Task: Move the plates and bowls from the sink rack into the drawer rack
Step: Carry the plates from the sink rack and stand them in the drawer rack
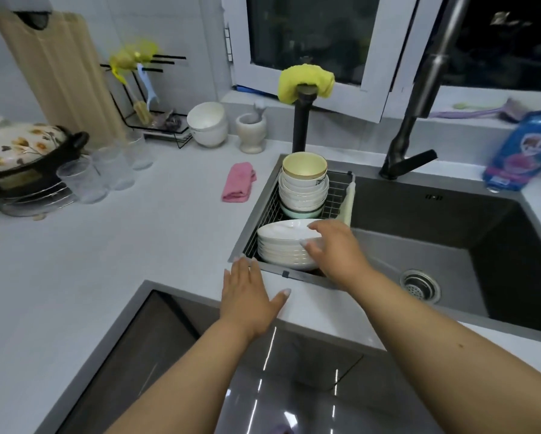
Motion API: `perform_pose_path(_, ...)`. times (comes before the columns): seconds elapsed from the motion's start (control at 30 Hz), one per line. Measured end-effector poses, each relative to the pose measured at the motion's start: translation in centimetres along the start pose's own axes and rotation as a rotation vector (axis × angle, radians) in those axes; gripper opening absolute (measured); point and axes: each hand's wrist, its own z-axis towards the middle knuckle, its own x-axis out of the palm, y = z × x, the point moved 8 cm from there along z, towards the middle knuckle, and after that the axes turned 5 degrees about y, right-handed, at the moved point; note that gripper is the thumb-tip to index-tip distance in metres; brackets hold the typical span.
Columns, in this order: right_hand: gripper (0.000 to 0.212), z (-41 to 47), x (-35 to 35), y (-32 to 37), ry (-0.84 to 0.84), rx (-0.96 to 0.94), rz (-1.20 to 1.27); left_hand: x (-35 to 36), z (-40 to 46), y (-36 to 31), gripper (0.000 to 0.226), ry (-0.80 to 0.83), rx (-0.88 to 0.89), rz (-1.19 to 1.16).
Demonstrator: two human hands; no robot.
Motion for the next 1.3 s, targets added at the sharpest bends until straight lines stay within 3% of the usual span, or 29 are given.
perform_pose_path(0.13, 0.037, 2.8, 2.6, -0.6, 0.099, -0.013, -0.091, 2.2, 1.9, 0.4, 0.098, 0.119, 0.017, 0.118)
perform_pose_path(0.3, 0.028, 4.4, 4.2, -0.7, 0.176, -0.032, -0.187, 3.5, 2.5, 0.7, 0.098, 0.128, 0.041, 0.194)
perform_pose_path(0.6, 0.018, 5.3, 2.8, 0.8, 0.004, -0.179, -0.106, 3.6, 2.7, 0.8, 0.110, 0.111, 0.046, 0.203)
perform_pose_path(0.87, 0.030, 4.4, 0.0, 1.9, -0.155, -0.250, -0.034, 3.2, 2.5, 0.9, 0.097, 0.130, 0.054, 0.205)
perform_pose_path(0.97, 0.038, 2.7, -1.9, 2.7, -0.261, -0.302, 0.008, 2.5, 2.8, 1.2, 0.089, 0.147, 0.061, -0.006)
perform_pose_path(1.13, 0.026, -0.6, -3.6, 4.0, -0.319, -0.416, -0.027, -2.4, 2.1, 1.7, 0.053, -0.070, -0.063, -0.769)
perform_pose_path(1.3, 0.026, -4.7, -4.1, 5.7, -0.319, -0.539, -0.072, -3.5, -0.5, -0.7, 0.040, 0.120, -0.266, -1.694)
